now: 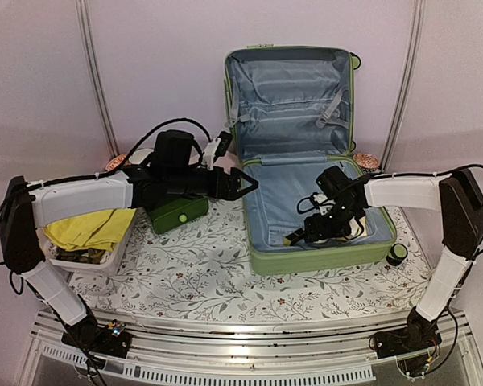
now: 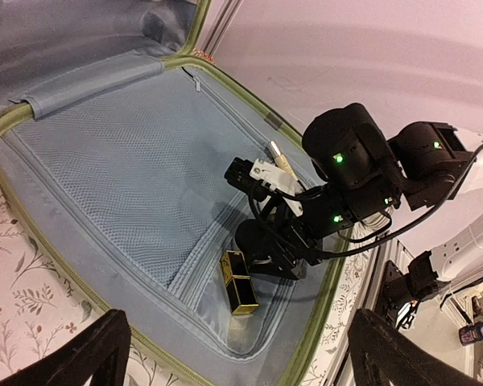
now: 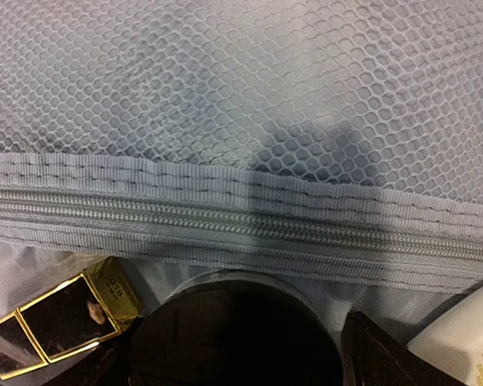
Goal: Open, take out, and arrange the luggage
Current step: Pick up the makeup from the center of the board, then pass from the right arm to the left
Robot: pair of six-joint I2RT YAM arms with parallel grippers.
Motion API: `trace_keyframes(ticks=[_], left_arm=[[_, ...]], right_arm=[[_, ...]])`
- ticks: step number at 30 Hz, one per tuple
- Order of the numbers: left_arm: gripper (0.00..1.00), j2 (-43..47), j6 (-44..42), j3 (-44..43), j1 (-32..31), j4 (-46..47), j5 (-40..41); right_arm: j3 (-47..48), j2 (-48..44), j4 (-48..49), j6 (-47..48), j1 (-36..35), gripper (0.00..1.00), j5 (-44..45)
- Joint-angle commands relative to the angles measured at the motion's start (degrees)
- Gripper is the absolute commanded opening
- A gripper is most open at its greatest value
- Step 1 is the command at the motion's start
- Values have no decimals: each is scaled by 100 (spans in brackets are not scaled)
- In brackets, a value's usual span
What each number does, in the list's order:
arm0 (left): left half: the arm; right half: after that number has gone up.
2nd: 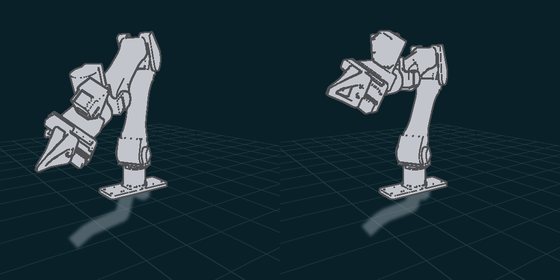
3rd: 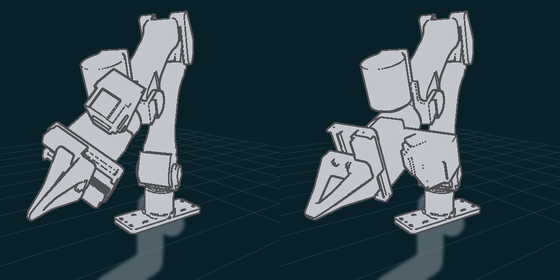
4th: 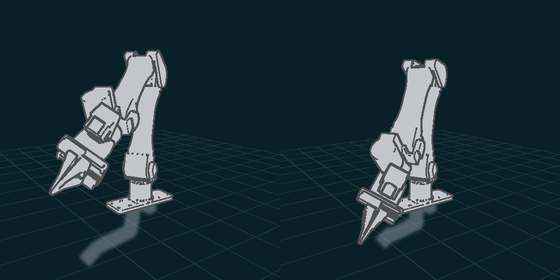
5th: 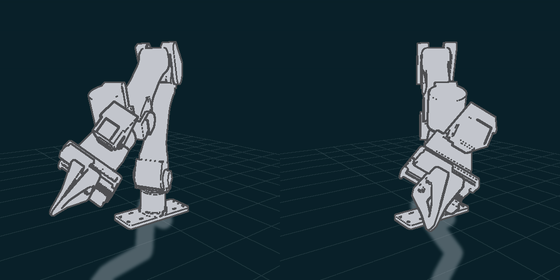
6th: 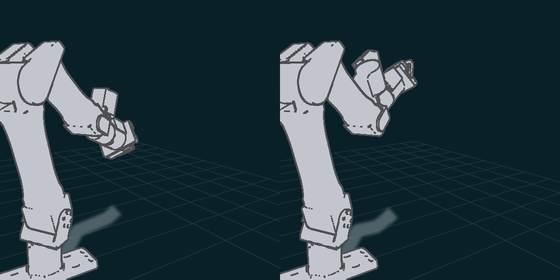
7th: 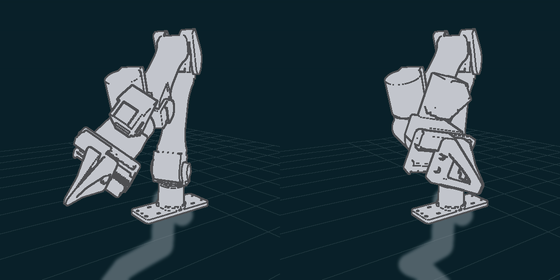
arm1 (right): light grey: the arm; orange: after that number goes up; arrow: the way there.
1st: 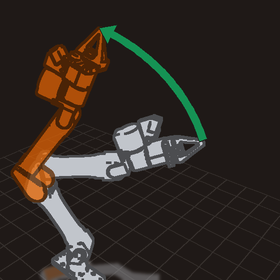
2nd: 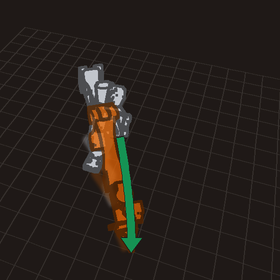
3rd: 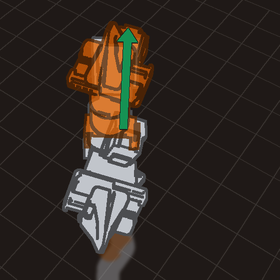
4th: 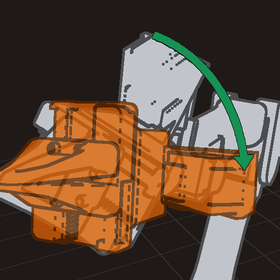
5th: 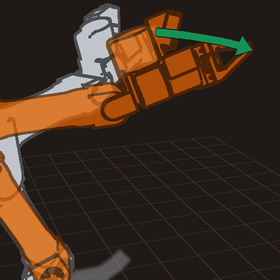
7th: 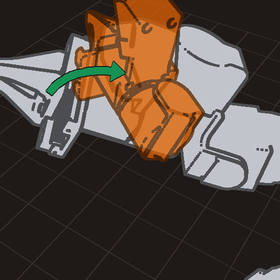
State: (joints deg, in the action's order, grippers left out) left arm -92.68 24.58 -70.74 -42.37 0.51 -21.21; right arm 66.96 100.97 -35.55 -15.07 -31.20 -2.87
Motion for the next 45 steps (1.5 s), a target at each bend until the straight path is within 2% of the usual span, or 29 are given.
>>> trace_keyframes(ticks=[1,3,12,18,23,28,31,35,45], left_arm=[[97,110,-199,-99,-19,-154,155],[97,104,-256,-134,-10,-166,185],[97,-137,-26,-245,-26,107,-151],[93,-692,774,-748,-112,370,-788],[91,-1187,1687,-1017,-158,790,-1440],[93,-1389,2367,-1004,-246,1191,-1903],[89,-1426,2692,-956,-257,1436,-2166],[77,-1479,2696,-1033,-271,1208,-2184],[77,-1733,2566,-1328,-416,734,-2458]], right_arm=[[103,-17,-118,-172,30,78,700],[135,-188,-60,-165,35,69,803],[135,-1213,427,385,-50,65,863],[-144,-1869,1366,1145,-509,65,261],[-370,-2222,2078,1802,-1182,65,274],[-535,-2393,2496,2044,-1453,65,250],[-487,-2391,2548,2089,-1518,65,178],[-551,-2411,2700,2199,-1593,65,229],[-498,-2321,2600,2203,-1686,65,398]])
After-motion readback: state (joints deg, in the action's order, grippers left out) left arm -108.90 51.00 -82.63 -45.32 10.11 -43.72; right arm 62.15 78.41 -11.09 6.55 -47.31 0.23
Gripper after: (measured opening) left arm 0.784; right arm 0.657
